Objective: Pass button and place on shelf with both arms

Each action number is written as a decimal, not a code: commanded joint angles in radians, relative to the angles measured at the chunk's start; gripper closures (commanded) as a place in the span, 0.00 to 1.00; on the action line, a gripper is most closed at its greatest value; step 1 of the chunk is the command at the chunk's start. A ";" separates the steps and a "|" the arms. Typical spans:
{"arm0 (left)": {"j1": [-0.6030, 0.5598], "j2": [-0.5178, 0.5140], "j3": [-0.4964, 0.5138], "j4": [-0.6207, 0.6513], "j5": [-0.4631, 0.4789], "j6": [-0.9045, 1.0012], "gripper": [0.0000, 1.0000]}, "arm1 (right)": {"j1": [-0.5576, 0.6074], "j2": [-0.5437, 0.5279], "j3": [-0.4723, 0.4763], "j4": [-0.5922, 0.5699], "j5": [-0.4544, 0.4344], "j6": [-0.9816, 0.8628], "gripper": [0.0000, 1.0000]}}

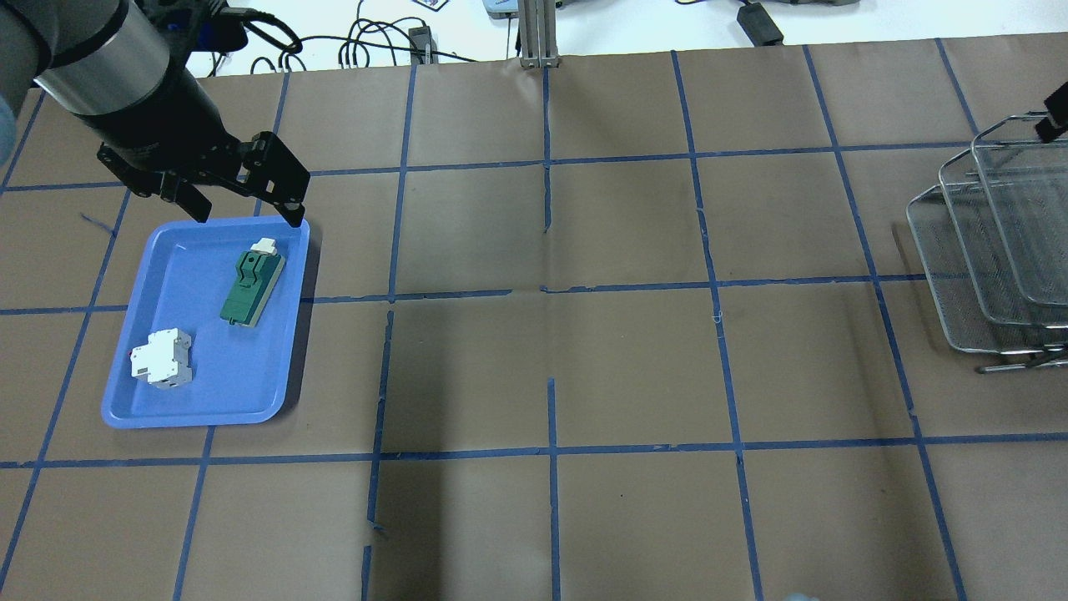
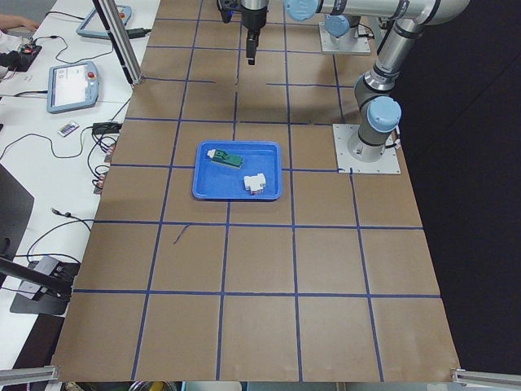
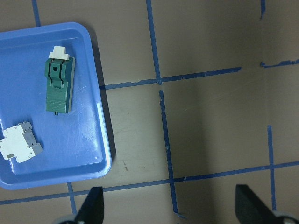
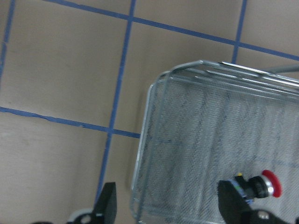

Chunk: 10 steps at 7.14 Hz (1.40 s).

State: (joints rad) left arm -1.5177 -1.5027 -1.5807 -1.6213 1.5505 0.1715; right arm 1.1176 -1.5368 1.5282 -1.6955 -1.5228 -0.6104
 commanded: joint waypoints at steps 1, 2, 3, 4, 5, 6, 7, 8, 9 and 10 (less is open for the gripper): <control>-0.001 -0.002 0.001 0.003 0.003 0.002 0.00 | 0.239 -0.039 -0.002 0.068 0.003 0.402 0.08; -0.002 -0.002 0.001 0.003 0.005 0.002 0.00 | 0.324 -0.036 -0.009 0.066 0.010 0.548 0.02; -0.002 -0.002 0.001 0.004 0.006 0.002 0.00 | 0.391 -0.020 -0.025 0.065 0.007 0.664 0.00; -0.002 -0.004 0.001 0.006 0.007 0.008 0.00 | 0.430 -0.014 -0.028 0.057 -0.009 0.679 0.00; -0.005 -0.004 0.001 0.006 -0.006 -0.003 0.00 | 0.432 -0.013 -0.026 0.060 -0.010 0.679 0.00; -0.007 -0.004 0.001 0.006 -0.006 -0.013 0.00 | 0.432 -0.013 -0.026 0.062 -0.010 0.679 0.00; -0.007 -0.004 -0.001 0.006 -0.006 -0.014 0.00 | 0.432 -0.013 -0.026 0.065 -0.010 0.679 0.00; -0.007 -0.005 -0.001 0.006 -0.006 -0.015 0.00 | 0.432 -0.013 -0.025 0.065 -0.010 0.670 0.00; -0.007 -0.005 -0.001 0.006 -0.006 -0.015 0.00 | 0.432 -0.013 -0.025 0.063 -0.008 0.666 0.00; -0.010 -0.005 -0.001 0.006 -0.007 -0.039 0.00 | 0.433 -0.013 -0.025 0.059 -0.007 0.666 0.00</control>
